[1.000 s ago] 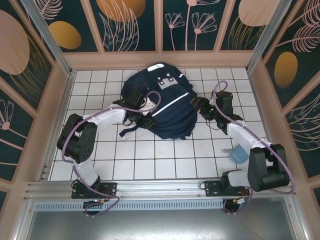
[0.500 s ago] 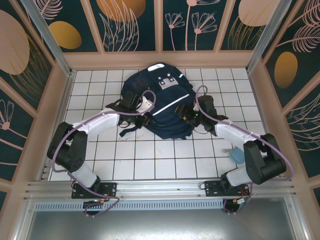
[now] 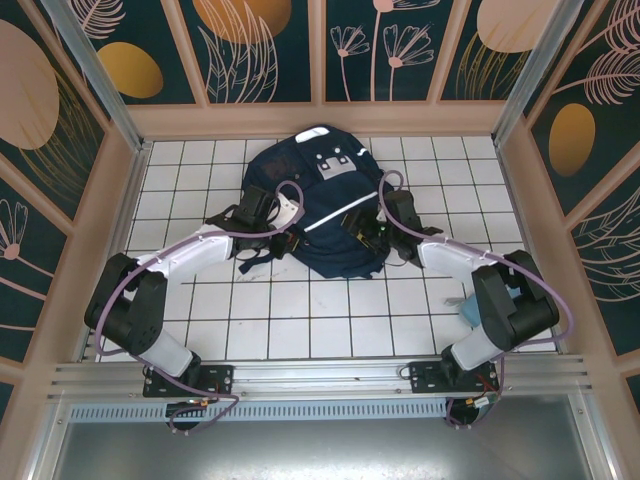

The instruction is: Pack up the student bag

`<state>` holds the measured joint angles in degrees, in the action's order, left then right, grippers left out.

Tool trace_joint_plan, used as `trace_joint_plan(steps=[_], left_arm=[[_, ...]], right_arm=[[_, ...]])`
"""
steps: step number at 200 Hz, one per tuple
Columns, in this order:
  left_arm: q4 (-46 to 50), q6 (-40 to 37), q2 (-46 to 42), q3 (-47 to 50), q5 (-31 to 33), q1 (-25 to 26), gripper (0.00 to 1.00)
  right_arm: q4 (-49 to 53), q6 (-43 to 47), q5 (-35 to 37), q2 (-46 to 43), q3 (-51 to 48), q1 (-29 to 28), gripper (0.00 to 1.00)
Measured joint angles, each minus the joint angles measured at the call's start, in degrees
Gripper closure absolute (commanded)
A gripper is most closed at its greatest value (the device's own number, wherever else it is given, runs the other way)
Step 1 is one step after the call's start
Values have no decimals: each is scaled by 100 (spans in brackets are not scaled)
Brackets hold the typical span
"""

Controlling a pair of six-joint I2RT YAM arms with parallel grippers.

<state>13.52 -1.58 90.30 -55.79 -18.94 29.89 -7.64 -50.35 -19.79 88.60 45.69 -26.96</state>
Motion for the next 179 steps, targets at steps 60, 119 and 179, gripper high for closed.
trace_joint_plan(steps=[60, 119, 179], left_arm=[[-476, 761, 0, 293, -1152, 275, 99], [-610, 1252, -446, 385, -234, 415, 45], [-184, 776, -560, 431, 1718, 337, 38]], right_arm=[[-146, 2, -146, 562, 310, -105, 41], [-160, 28, -166, 660, 415, -151, 41], [-133, 50, -127, 625, 415, -155, 41]])
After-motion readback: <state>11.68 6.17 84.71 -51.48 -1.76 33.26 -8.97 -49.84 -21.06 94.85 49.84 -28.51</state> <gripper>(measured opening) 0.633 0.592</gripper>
